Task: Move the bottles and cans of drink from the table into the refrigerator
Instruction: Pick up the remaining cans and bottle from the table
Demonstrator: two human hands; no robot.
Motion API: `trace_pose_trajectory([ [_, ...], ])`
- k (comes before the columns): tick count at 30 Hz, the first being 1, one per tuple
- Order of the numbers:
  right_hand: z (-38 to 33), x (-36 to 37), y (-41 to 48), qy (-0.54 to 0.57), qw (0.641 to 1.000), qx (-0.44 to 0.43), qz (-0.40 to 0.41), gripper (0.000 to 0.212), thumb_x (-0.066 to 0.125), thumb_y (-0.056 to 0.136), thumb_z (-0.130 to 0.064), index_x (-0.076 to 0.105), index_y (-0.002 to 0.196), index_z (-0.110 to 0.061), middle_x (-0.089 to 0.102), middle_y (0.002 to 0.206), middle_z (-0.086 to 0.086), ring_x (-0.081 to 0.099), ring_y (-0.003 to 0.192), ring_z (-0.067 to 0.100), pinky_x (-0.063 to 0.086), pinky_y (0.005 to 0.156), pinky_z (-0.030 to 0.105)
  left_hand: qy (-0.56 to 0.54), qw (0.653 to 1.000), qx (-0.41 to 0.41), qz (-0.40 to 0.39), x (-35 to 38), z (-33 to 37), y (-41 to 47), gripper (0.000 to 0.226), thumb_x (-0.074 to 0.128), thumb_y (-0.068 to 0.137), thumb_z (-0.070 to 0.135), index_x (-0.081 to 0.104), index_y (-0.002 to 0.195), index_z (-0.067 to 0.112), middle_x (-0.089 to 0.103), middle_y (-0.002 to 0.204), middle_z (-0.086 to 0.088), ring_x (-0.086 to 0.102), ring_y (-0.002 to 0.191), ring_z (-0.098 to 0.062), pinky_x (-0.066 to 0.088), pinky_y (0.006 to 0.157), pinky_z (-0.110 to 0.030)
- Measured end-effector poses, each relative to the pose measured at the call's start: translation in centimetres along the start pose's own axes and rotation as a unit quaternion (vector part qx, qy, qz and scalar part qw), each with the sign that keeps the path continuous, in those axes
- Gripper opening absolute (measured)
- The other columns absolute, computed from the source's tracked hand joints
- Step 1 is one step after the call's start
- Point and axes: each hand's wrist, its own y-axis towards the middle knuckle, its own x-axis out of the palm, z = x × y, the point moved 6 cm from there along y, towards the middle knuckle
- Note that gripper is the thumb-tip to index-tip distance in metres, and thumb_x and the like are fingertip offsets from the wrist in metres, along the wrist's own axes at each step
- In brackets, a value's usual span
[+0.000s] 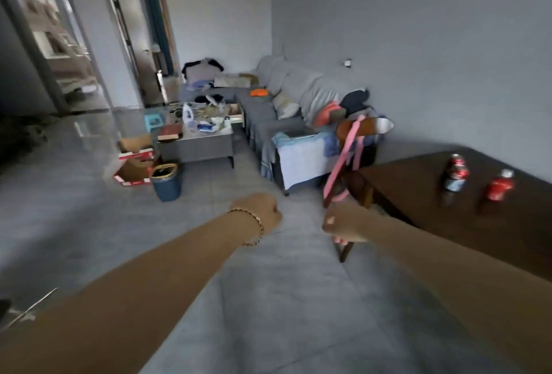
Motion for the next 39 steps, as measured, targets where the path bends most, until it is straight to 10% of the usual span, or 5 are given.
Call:
trace_pose_trajectory([
  [7,21.2,-4.8,-0.6,-0.009,0.987,0.155,0.027,0.028,0.043,0.095,-0.017,0.064,0.106,-0.003,0.067,0.109,0.013,0.064,0.101,0.028,0.050,0.085,0.033,-0.020,0.991,0.121,-0.055,6.8,18.5,12.1,0.018,0.039,0.095,0.021,0.048,0.080,0.016,0.061,0.092,-0.007,0.058,0.087,-0.025,0.045,0.075,-0.033],
  [15,40.9,-7.7,0.8,0.027,0.940,0.328,0.091,0.031,0.042,0.096,-0.028,0.057,0.122,-0.018,0.061,0.117,0.002,0.060,0.104,0.021,0.048,0.081,0.028,-0.013,0.957,0.263,-0.122,14.3,36.1,25.5,0.023,0.038,0.097,0.024,0.059,0.104,0.017,0.063,0.099,-0.002,0.060,0.092,-0.019,0.049,0.077,-0.030],
  [25,57.2,-9.3,-1.3,0.091,0.812,0.559,0.143,0.027,0.045,0.097,-0.026,0.055,0.121,-0.019,0.055,0.120,0.004,0.058,0.106,0.022,0.052,0.085,0.032,-0.006,0.898,0.394,-0.197,19.6,53.4,36.5,0.020,0.045,0.095,0.023,0.058,0.111,0.021,0.062,0.109,0.002,0.060,0.096,-0.016,0.051,0.082,-0.031],
  [30,64.9,-8.9,-4.6,0.165,0.693,0.665,0.225,0.039,0.048,0.092,-0.020,0.046,0.130,-0.014,0.049,0.125,0.012,0.054,0.109,0.031,0.048,0.084,0.037,0.020,0.874,0.424,-0.235,24.0,60.3,38.7,0.022,0.044,0.096,0.022,0.057,0.114,0.020,0.063,0.110,0.002,0.060,0.098,-0.015,0.051,0.081,-0.029],
  [39,79.6,-8.3,-5.2,0.184,0.629,0.739,0.157,0.056,0.053,0.093,-0.037,0.029,0.140,-0.018,0.036,0.133,0.012,0.057,0.108,0.030,0.048,0.064,0.034,0.061,0.884,0.393,-0.246,29.0,69.3,45.8,0.021,0.041,0.096,0.022,0.056,0.111,0.024,0.061,0.107,0.006,0.060,0.090,-0.010,0.051,0.079,-0.026],
])
